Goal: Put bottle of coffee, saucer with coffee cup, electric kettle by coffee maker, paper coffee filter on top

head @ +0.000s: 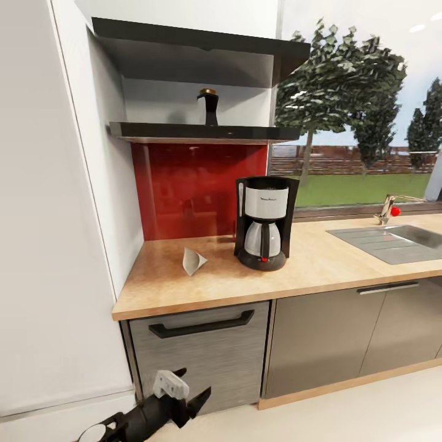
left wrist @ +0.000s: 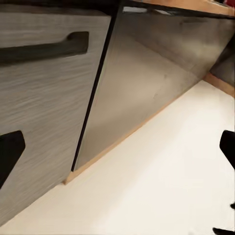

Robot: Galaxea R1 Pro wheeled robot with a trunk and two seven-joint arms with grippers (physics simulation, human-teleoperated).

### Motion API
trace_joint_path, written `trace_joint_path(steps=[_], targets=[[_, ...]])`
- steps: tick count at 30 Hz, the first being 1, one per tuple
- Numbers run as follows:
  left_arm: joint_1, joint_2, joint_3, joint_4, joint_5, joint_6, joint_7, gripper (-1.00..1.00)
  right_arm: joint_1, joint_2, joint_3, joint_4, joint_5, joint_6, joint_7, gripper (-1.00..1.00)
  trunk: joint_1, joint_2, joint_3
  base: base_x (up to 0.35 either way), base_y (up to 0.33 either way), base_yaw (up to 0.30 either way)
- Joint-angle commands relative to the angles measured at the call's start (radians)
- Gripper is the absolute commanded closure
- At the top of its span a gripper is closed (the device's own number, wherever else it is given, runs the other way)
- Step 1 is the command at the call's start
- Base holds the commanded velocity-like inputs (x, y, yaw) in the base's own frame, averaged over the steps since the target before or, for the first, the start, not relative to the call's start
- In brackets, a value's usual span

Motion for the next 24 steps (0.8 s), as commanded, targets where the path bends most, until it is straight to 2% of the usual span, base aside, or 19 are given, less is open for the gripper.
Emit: trace_joint_path(steps=[1, 7, 9, 10, 11, 13, 14, 19, 21, 24], targets=[[-0.007, -0.008, 0.001, -0.006, -0.001, 0.041, -0.045, -1.0, 0.0, 0.0, 0.0, 0.001, -0.001, -0.003, 0.0, -1.0, 0.0, -0.001, -0.001, 0.0, 0.0, 0.0], [-0.077, -0.038, 0.001, -0.01, 0.0, 0.111, -0.096, -1.0, 0.0, 0.0, 0.0, 0.001, -0.001, -0.003, -0.001, -1.0, 0.0, -0.001, -0.001, 0.0, 0.0, 0.0], [-0.139, -0.067, 0.001, -0.01, 0.0, 0.143, -0.138, -1.0, 0.0, 0.0, -0.001, 0.002, -0.001, -0.003, -0.001, -1.0, 0.0, -0.001, -0.001, 0.0, 0.0, 0.0], [-0.22, -0.09, 0.001, -0.011, 0.0, 0.206, -0.16, -1.0, 0.0, 0.0, -0.001, 0.002, -0.001, -0.003, -0.001, -1.0, 0.0, -0.001, -0.001, 0.0, 0.0, 0.0], [-0.254, -0.093, 0.001, -0.011, 0.0, 0.226, -0.163, -1.0, 0.0, 0.0, -0.001, 0.002, -0.001, -0.003, -0.001, -1.0, 0.0, -0.001, -0.001, 0.0, 0.0, 0.0], [-0.288, -0.095, 0.001, -0.011, 0.0, 0.242, -0.165, -1.0, 0.0, 0.0, -0.001, 0.002, -0.001, -0.003, -0.001, -1.0, 0.0, -0.001, -0.001, 0.0, 0.0, 0.0], [-0.351, -0.097, 0.001, -0.011, 0.0, 0.258, -0.166, -1.0, -0.001, 0.0, -0.001, 0.002, -0.001, -0.003, -0.001, -1.0, 0.0, -0.001, -0.001, 0.0, 0.0, 0.0], [-0.434, -0.098, 0.001, -0.011, -0.001, 0.283, -0.166, -1.0, -0.001, 0.0, -0.001, 0.002, -0.001, -0.003, -0.001, -1.0, 0.0, -0.001, -0.001, 0.0, 0.0, 0.0], [-0.495, -0.098, 0.002, -0.011, -0.003, 0.344, -0.163, -1.0, -0.002, 0.0, -0.001, 0.002, -0.001, -0.003, -0.001, -1.0, 0.0, -0.001, -0.001, 0.0, 0.0, 0.0], [-0.522, -0.096, 0.005, -0.01, -0.012, 0.368, -0.144, -1.0, -0.002, 0.0, -0.001, 0.002, -0.001, -0.003, -0.001, -1.0, 0.0, -0.001, -0.001, 0.0, 0.0, 0.0]])
